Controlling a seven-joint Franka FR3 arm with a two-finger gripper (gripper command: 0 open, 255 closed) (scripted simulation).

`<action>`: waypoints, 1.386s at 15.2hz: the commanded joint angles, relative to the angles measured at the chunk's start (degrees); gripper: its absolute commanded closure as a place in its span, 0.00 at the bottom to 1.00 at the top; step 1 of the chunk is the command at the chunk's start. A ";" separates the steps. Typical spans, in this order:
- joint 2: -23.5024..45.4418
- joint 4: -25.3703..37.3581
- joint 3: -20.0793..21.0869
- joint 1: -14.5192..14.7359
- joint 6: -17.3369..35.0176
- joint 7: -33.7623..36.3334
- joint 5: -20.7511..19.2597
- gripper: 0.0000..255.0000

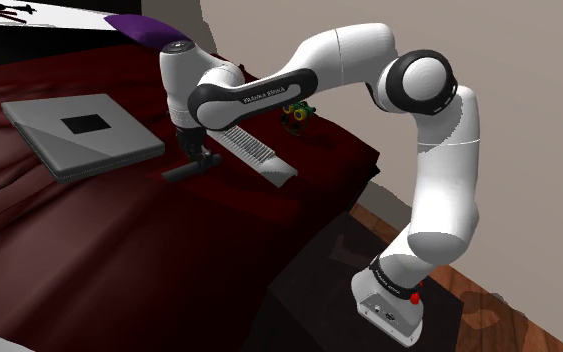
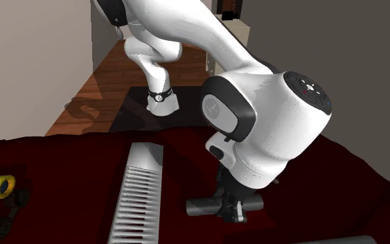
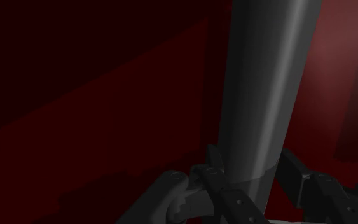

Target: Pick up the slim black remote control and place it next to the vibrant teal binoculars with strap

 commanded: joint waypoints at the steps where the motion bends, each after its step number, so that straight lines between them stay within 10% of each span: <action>1: 0.19 -0.32 -0.01 0.04 -0.24 0.02 0.12 1.00; 21: -4.21 4.04 1.91 -0.70 -7.82 -3.26 3.48 1.00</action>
